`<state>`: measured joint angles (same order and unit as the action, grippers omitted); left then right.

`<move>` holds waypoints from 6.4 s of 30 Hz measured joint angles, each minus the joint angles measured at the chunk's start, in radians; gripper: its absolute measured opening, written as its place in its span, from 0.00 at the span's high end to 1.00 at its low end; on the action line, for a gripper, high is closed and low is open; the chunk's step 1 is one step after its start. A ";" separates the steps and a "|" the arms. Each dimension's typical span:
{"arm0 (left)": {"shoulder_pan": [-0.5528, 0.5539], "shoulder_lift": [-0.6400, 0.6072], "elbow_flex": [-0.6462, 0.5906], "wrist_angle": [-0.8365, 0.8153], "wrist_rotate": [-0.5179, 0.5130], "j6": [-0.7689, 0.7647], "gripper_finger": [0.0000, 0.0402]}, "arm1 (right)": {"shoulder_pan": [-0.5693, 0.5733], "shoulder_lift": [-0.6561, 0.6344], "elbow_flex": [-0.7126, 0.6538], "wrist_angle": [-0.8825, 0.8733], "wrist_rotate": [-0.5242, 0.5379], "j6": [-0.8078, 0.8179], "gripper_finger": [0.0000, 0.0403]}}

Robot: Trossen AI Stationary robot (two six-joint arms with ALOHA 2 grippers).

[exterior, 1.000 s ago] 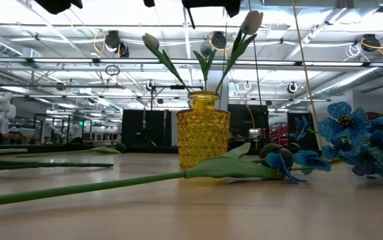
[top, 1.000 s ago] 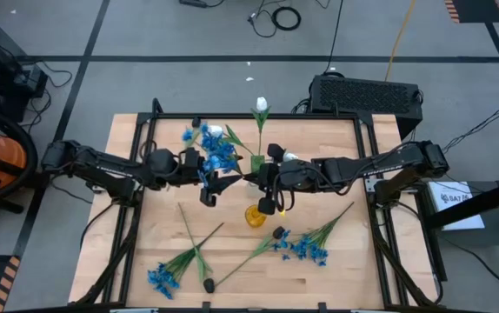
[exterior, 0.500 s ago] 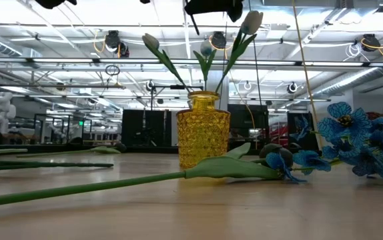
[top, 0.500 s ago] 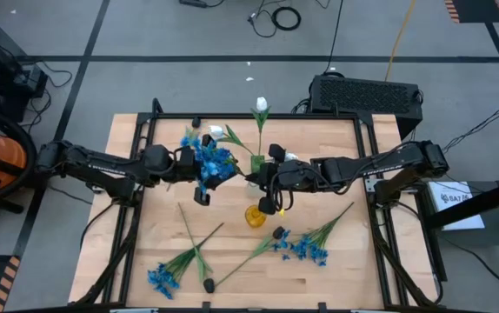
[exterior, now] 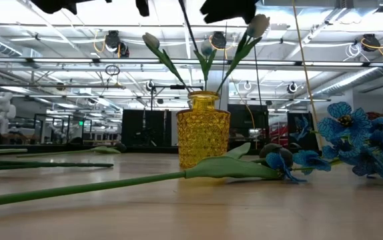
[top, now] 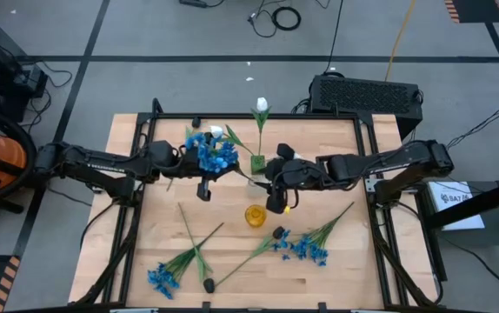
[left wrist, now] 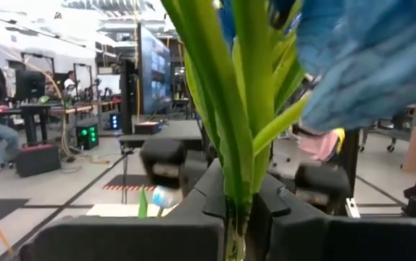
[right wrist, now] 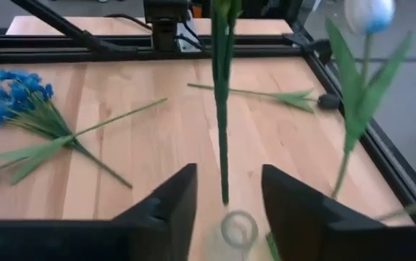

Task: Sort flowers into vase by color
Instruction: Put the top left blue flowers into the transparent vase, then put the right blue flower into the transparent vase

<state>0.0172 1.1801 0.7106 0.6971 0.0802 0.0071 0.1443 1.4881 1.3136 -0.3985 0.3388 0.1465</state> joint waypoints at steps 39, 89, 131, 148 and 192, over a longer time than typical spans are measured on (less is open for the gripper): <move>-0.019 0.249 -0.004 0.060 0.020 -0.054 0.94 | 0.163 -0.189 0.000 -0.058 0.083 -0.109 0.52; 0.077 0.205 -0.066 0.034 0.005 0.002 0.90 | 0.238 -0.241 0.000 -0.138 0.088 -0.047 0.52; 0.068 -0.037 -0.066 -0.847 -0.002 -0.080 0.39 | 0.238 -0.241 0.000 -0.159 0.087 -0.034 0.52; -0.034 -0.078 -0.066 -1.001 -0.025 -0.178 0.39 | 0.238 -0.241 0.000 -0.171 0.087 -0.023 0.52; -0.545 0.144 -0.066 -1.247 -0.476 -0.654 0.39 | 0.237 -0.240 0.000 -0.183 0.079 -0.088 0.52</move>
<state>-0.5277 1.3243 0.6449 -0.5497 -0.3954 -0.6466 0.3817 1.2480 1.3136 -0.5812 0.4178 0.0586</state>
